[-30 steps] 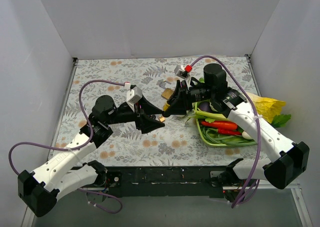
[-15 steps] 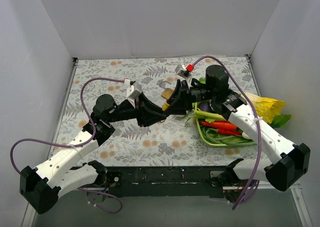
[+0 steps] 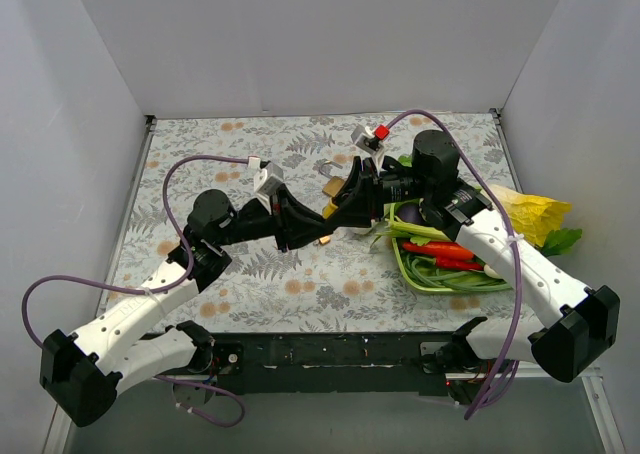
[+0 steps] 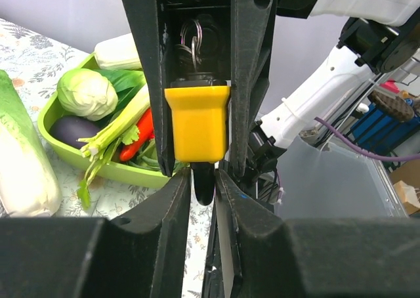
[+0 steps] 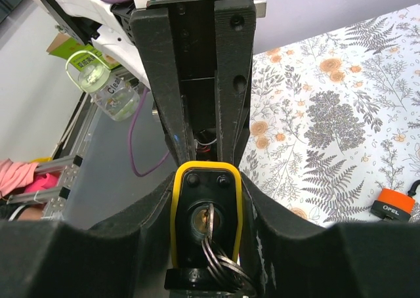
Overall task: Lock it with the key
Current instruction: Lock the lock.
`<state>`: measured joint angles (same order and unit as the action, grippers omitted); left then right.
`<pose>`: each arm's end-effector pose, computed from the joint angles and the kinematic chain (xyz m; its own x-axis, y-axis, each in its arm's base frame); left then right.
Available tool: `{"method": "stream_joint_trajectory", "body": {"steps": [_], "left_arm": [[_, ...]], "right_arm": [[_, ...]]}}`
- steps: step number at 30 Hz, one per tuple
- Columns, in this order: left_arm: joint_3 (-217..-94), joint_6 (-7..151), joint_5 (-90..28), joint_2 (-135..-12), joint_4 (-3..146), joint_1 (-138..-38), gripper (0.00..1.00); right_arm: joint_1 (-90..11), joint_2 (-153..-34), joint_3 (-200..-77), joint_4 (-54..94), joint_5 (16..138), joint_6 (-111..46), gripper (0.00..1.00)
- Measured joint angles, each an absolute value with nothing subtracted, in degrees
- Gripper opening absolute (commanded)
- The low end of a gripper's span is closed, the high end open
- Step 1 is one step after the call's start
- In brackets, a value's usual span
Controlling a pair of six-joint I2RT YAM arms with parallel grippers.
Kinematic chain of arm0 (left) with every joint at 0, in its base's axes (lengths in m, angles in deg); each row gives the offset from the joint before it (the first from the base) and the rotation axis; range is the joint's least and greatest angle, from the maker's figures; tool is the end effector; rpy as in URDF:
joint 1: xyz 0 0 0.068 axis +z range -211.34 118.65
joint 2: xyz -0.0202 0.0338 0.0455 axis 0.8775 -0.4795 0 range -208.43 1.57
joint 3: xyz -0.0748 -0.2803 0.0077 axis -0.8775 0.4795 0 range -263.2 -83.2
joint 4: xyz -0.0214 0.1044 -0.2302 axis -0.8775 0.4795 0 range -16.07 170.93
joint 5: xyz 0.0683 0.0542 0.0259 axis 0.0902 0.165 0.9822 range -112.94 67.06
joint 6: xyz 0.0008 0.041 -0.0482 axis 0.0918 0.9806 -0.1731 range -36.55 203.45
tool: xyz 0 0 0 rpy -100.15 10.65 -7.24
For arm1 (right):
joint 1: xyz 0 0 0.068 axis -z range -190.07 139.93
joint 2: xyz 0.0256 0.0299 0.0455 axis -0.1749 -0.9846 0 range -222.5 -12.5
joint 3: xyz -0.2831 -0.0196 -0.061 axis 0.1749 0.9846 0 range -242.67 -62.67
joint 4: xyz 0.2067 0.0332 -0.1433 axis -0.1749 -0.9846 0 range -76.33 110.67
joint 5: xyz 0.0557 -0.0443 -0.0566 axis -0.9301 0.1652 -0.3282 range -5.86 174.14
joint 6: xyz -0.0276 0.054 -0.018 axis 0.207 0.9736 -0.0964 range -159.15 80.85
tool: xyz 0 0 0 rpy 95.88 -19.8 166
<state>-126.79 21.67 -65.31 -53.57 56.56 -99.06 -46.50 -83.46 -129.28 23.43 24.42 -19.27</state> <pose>0.1477 -0.1556 0.3675 -0.8276 -0.1829 -0.5306 0.5352 0.0278 -0.8443 0.1899 0.1924 0.4193 -0.3590 -0.0518 -0.9319 -0.9272 -0.0950 0.3624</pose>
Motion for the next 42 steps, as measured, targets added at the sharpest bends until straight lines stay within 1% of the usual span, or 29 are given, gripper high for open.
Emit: {"method": "stream_joint_trajectory", "body": {"steps": [1, 2, 3, 5, 6, 7, 8, 10, 11, 13, 17, 21, 22, 24, 25, 27, 28, 31, 36, 42], "left_arm": [[-126.8, 21.0, -65.1, -53.6, 56.5, -99.1, 0.17], [-126.8, 20.4, -64.9, -53.6, 56.3, -99.0, 0.12], [-126.8, 19.9, -64.8, -53.6, 56.3, -98.9, 0.00], [-126.8, 18.9, -64.6, -53.6, 56.3, -98.7, 0.00], [-126.8, 18.3, -64.7, -53.6, 56.0, -98.5, 0.00], [-126.8, 17.9, -64.7, -53.5, 55.9, -98.4, 0.00], [-126.7, 17.5, -64.8, -53.5, 55.9, -98.1, 0.00], [-126.7, 17.3, -65.3, -53.4, 56.1, -97.6, 0.00], [-126.7, 17.5, -65.5, -53.2, 56.7, -97.1, 0.00], [-126.6, 18.6, -65.8, -52.4, 59.0, -95.1, 0.00], [-125.1, 25.0, -68.9, -48.9, 65.3, -89.4, 0.00], [-124.8, 34.5, -72.9, -45.8, 75.3, -86.6, 0.00], [-124.8, 36.9, -74.2, -45.3, 77.6, -86.6, 0.00], [-125.0, 41.3, -76.6, -45.0, 82.6, -86.6, 0.00], [-125.3, 43.0, -77.4, -45.2, 84.7, -86.6, 0.00], [-126.5, 46.8, -79.8, -46.3, 89.5, -86.7, 0.00], [-127.0, 47.9, -80.3, -46.9, 90.9, -86.7, 0.00], [-128.5, 50.9, -81.9, -48.8, 94.4, -86.7, 0.00], [-130.1, 54.1, -82.6, -50.8, 97.3, -86.7, 0.00], [-130.9, 55.5, -82.6, -51.6, 98.3, -86.7, 0.00]], "right_arm": [[-46.5, -83.5, -129.2, 23.6, 24.4, -19.1, 0.01], [-46.5, -83.5, -129.2, 23.9, 24.6, -19.0, 0.01], [-46.6, -83.5, -129.2, 24.1, 24.8, -18.9, 0.01], [-46.6, -83.5, -129.2, 24.8, 24.8, -19.1, 0.01], [-46.7, -83.5, -129.1, 25.2, 24.9, -19.1, 0.05], [-46.7, -83.5, -129.1, 25.4, 25.0, -19.1, 0.19], [-46.7, -83.5, -129.1, 25.6, 25.1, -19.1, 0.51], [-46.8, -83.5, -129.1, 25.2, 25.3, -19.2, 0.71], [-46.8, -83.6, -129.2, 24.4, 25.2, -19.4, 0.83], [-46.3, -84.0, -130.1, 21.0, 24.8, -20.5, 0.86], [-43.5, -86.1, -136.2, 9.5, 24.4, -27.9, 0.85], [-40.8, -88.7, -145.3, -3.4, 25.5, -39.1, 0.78], [-40.6, -89.1, -147.0, -6.5, 26.0, -42.4, 0.74], [-40.6, -89.1, -148.9, -12.7, 26.9, -48.7, 0.70], [-40.6, -89.1, -149.4, -14.7, 27.1, -50.8, 0.62], [-41.3, -89.4, -150.2, -19.0, 28.1, -55.3, 0.56], [-41.8, -89.6, -150.4, -20.4, 28.7, -56.6, 0.50], [-45.3, -90.4, -150.7, -23.9, 31.1, -60.7, 0.42], [-51.3, -91.5, -150.6, -26.0, 34.2, -63.4, 0.41], [-53.4, -92.2, -149.7, -25.8, 36.6, -63.5, 0.41]]}}
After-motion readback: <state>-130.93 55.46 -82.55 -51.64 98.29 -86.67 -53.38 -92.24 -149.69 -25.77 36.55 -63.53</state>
